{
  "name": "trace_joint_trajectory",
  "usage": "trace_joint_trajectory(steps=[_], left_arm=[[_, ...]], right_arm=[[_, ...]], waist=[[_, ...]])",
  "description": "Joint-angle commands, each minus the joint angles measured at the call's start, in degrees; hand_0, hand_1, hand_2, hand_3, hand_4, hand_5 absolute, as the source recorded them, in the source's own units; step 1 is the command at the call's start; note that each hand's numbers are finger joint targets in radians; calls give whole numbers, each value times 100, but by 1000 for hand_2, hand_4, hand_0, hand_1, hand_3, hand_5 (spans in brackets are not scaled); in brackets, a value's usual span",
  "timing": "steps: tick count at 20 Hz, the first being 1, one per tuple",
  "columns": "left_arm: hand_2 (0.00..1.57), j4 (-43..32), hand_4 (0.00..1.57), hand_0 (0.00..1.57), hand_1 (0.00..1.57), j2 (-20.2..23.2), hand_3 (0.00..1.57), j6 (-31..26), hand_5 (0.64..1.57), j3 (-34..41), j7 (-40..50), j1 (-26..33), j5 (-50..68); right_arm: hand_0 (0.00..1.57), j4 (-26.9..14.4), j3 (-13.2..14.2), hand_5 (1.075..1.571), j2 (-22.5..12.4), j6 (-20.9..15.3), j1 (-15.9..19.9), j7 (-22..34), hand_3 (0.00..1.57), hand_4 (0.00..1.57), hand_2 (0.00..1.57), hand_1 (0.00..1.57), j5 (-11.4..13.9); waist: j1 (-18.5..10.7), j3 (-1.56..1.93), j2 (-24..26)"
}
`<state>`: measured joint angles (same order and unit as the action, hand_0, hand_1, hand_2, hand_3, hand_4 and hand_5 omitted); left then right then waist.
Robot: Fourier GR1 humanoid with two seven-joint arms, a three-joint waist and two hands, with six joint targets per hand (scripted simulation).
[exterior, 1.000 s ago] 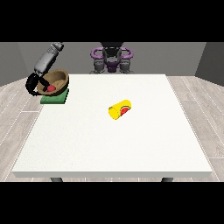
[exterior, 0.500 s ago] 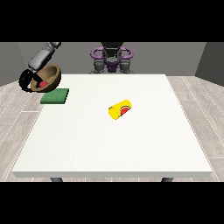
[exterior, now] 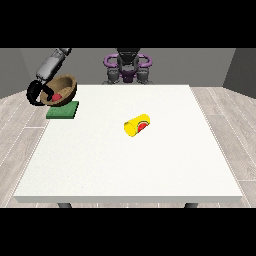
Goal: Pick the cup and pour the ball into the bowl, then pick the bowl and place it on the pad
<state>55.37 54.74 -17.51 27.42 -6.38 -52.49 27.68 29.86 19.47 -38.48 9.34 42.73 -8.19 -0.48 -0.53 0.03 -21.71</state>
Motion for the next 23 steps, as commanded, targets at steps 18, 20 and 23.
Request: trace_joint_trajectory(steps=[18, 20, 23], left_arm=[[0, 640, 0, 0, 0, 230, 0, -106, 1515, 246, 361, 439, 477], [0, 286, 0, 0, 0, 150, 0, 37, 1515, 56, 277, 221, 298], [0, 266, 0, 0, 0, 43, 0, -2, 1515, 189, -132, 507, 234]], right_arm=[[477, -924, 879, 1513, -837, -128, 58, 25, 692, 0, 543, 477, -589], [325, -656, 637, 1493, -690, -248, 476, 598, 517, 0, 400, 325, -477], [134, -653, 836, 1467, -1023, 306, 486, 560, 375, 0, 280, 134, -722]], waist=[[-165, 4, -248], [2, -6, 55], [30, -3, -96]])
